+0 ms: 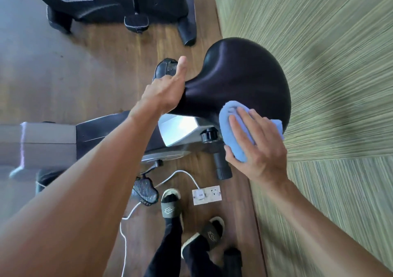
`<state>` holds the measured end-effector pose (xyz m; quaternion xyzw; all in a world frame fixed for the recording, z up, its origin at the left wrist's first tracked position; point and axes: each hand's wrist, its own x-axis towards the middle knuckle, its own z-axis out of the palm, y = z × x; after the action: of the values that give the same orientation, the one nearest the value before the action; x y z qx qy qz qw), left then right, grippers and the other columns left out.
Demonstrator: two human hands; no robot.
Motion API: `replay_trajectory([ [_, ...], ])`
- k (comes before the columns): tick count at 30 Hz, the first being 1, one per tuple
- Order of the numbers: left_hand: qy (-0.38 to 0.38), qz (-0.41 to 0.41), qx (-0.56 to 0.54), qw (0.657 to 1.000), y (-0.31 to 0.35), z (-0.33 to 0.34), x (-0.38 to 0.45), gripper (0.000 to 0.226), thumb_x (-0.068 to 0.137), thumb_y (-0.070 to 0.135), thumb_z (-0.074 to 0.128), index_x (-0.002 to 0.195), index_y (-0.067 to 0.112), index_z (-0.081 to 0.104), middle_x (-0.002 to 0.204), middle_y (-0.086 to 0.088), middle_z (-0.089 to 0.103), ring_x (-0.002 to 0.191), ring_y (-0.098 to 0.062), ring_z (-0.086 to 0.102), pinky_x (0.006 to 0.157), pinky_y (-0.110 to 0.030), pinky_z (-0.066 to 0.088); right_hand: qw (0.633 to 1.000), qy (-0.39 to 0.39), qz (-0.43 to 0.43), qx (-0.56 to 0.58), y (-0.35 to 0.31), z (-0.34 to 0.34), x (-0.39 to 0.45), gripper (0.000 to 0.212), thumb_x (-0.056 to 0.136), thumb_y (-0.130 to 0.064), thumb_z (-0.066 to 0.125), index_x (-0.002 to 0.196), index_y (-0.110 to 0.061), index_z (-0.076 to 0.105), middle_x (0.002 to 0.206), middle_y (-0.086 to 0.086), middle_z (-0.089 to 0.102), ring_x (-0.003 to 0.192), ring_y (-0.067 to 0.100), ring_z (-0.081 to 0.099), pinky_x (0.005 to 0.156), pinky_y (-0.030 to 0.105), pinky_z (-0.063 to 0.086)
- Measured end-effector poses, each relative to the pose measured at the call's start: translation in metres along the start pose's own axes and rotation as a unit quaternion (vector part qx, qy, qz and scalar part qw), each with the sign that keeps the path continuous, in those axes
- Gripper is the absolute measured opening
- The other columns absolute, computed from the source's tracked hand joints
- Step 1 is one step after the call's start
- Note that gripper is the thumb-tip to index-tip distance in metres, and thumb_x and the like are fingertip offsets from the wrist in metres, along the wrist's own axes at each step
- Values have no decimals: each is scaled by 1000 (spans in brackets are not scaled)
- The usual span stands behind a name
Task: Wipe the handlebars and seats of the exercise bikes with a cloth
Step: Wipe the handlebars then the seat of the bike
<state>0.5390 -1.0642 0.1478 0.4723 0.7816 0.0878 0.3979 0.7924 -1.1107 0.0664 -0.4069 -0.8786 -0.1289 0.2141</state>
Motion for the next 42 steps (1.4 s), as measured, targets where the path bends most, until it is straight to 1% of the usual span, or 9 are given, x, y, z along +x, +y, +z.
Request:
replay_trajectory([
  [7, 24, -3, -29, 999, 0, 5, -4, 54, 110, 48, 11, 160, 34, 26, 154, -26, 42, 135, -42, 45, 114, -47, 30, 999, 1, 19, -26, -49, 35, 71, 56, 101, -36, 54, 152, -13, 47, 154, 14, 49, 139, 32, 50, 115, 48, 40],
  [16, 21, -14, -61, 998, 2, 5, -7, 53, 113, 29, 13, 160, 43, -5, 149, -30, 42, 128, -49, 47, 112, -52, 33, 998, 5, 5, -56, -17, 15, 7, 56, 98, -38, 63, 143, -6, 56, 148, 22, 53, 132, 40, 55, 107, 53, 47],
  [20, 18, 5, -74, 997, -5, 5, 0, 48, 110, 46, 11, 155, 40, 28, 142, -24, 51, 127, -41, 51, 108, -45, 36, 995, -4, -40, -90, -64, 49, 72, 74, 99, -48, 54, 159, -15, 27, 159, 19, 39, 142, 35, 46, 118, 48, 37],
  [24, -11, 0, -62, 998, -3, 2, 0, 53, 110, 48, 7, 144, 28, 42, 139, -27, 52, 123, -41, 52, 97, -37, 34, 998, -24, -46, -29, -34, 24, 59, 68, 101, -40, 58, 157, -11, 35, 157, 19, 43, 140, 36, 47, 115, 49, 39],
  [30, -28, -70, -50, 996, 2, -6, 15, 108, 88, 86, 1, 157, 14, 39, 159, -21, 39, 145, -34, 38, 118, -44, 24, 992, -5, 94, 88, 27, -3, 32, 61, 105, -43, 50, 149, -1, 49, 152, 19, 49, 134, 35, 54, 110, 43, 45],
  [34, 21, -66, -40, 997, 25, 1, 22, 99, 95, 78, 1, 150, 11, 48, 150, -27, 46, 138, -39, 44, 113, -46, 29, 973, -27, 218, 76, 61, 32, 127, 59, 100, -45, 44, 142, -5, 55, 139, 13, 61, 121, 33, 61, 101, 43, 48],
  [36, 51, -46, -68, 995, 40, 3, 25, 89, 99, 72, 2, 124, 12, 63, 134, -24, 54, 123, -37, 51, 105, -44, 33, 965, -33, 247, 82, 58, 36, 139, 59, 97, -46, 47, 140, -7, 55, 138, 12, 61, 122, 33, 60, 102, 44, 48],
  [38, 77, -34, -126, 988, 56, 1, 36, 80, 99, 74, 5, 103, 16, 61, 117, -20, 59, 109, -36, 56, 99, -45, 39, 978, -42, 168, 119, 38, 21, 111, 57, 92, -42, 58, 140, -10, 58, 141, 9, 59, 128, 29, 56, 106, 43, 46],
  [42, 74, -35, -185, 979, 71, -4, 71, 107, 79, 90, 6, 148, 20, 48, 134, -18, 63, 122, -36, 60, 108, -53, 44, 983, -56, 8, 175, 36, -9, 47, 55, 87, -34, 67, 137, -11, 64, 145, 7, 58, 135, 29, 54, 111, 42, 43],
])
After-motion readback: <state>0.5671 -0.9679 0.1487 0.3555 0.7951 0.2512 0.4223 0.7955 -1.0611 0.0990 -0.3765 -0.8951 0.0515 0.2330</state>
